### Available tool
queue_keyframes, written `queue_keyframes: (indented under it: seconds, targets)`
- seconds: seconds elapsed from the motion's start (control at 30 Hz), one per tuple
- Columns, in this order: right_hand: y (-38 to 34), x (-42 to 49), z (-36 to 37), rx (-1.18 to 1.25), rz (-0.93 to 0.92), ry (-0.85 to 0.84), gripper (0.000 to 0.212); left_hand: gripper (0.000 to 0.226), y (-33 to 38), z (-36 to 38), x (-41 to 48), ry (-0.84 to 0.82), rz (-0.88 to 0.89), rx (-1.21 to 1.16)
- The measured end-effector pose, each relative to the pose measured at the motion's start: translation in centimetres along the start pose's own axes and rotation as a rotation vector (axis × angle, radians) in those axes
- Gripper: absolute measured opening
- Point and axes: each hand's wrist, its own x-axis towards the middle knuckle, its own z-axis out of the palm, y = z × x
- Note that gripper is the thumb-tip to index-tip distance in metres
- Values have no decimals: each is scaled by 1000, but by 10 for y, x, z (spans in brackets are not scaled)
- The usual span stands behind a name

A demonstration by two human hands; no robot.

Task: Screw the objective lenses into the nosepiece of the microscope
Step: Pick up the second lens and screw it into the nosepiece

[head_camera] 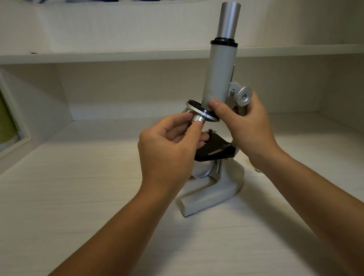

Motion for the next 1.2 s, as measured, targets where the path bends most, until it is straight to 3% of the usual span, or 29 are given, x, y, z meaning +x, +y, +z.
queue_keyframes:
  seconds: [0.37, 0.63, 0.83, 0.97, 1.2]
  targets:
    - [3, 1, -1, 0, -1, -21, 63, 24, 6, 0, 4, -78, -172, -126]
    - [4, 2, -1, -17, 5, -35, 63, 28, 6, 4, 0, 10, -58, -10]
    - [4, 2, -2, -18, 4, -22, 66, 20, 10, 2, 0, -1, -84, -31]
    - [5, 4, -2, -22, 8, -23, 63, 5, 14, -1, 4, -29, -197, -118]
    - [5, 5, -1, 14, 12, -21, 58, 20, 20, -7, 10, -201, -463, -230]
